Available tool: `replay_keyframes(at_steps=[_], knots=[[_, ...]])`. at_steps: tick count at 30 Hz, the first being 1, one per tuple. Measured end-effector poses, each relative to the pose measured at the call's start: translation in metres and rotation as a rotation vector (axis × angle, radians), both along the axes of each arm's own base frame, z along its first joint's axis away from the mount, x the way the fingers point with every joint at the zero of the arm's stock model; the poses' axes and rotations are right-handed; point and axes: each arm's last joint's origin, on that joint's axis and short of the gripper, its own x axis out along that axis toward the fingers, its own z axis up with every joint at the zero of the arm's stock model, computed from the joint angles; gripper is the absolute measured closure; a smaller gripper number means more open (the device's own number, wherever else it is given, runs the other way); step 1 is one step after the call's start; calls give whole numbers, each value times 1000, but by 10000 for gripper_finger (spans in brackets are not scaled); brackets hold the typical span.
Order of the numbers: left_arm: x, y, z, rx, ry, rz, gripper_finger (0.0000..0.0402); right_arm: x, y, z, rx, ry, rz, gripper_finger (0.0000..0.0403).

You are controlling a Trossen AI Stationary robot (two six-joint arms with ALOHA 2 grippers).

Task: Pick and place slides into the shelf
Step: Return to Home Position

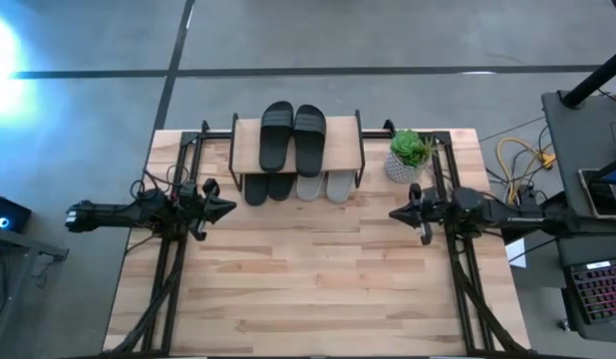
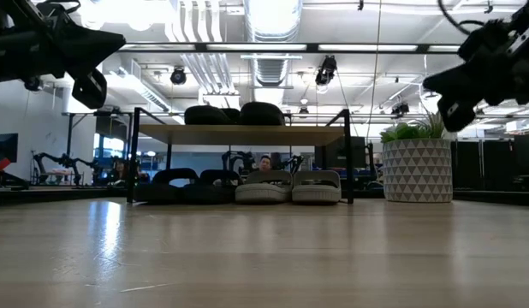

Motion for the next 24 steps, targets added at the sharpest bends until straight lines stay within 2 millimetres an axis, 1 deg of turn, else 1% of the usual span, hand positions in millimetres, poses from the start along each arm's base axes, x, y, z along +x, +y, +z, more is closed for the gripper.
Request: replay_keyframes(at_steps=[3,7,8,12,16,24], knots=[[0,0,0,0,-2,1,402,-7,0,8,-7,-103,0,394],[0,0,0,0,-3,2,402,-6,0,16,-11,-166,1,394],[0,0,0,0,2,0,402,-6,0,19,-11,-170,1,394],[0,0,0,0,3,0,402,-5,0,18,-10,-153,0,394],[1,0,-1,1,9,-3,402,-8,1,21,-12,-189,2,394],[1,0,-1,1,11,-5,402,-9,1,20,-12,-177,2,394]])
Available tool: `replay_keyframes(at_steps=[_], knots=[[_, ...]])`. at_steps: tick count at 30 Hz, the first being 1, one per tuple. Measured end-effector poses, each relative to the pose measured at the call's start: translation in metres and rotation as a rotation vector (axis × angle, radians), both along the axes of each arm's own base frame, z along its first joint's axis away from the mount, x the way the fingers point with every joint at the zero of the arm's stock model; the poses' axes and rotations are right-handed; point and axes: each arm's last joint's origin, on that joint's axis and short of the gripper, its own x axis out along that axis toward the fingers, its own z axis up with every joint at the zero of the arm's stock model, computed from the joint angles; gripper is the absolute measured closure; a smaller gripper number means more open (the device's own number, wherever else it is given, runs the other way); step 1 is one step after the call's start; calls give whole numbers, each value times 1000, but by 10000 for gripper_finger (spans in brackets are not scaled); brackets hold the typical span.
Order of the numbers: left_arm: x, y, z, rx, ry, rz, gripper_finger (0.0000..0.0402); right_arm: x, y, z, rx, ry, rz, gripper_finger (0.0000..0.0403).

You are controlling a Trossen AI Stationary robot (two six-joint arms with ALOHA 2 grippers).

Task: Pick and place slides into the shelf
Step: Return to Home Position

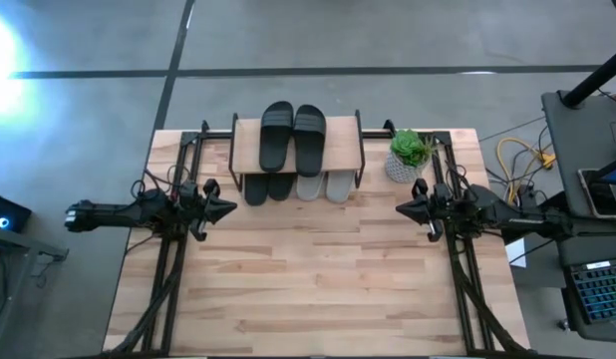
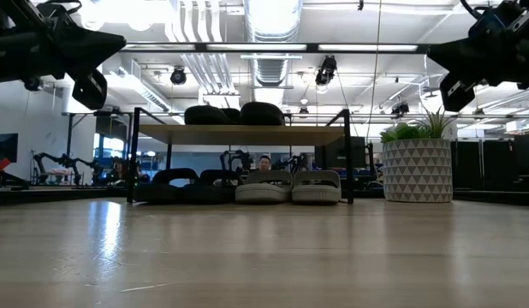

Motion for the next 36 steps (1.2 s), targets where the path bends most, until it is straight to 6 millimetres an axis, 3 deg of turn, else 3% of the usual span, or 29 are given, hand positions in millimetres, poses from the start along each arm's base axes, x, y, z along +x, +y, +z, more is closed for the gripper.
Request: replay_keyframes(at_steps=[36], knots=[[0,0,0,0,1,-1,402,1,0,-1,0,12,0,394]])
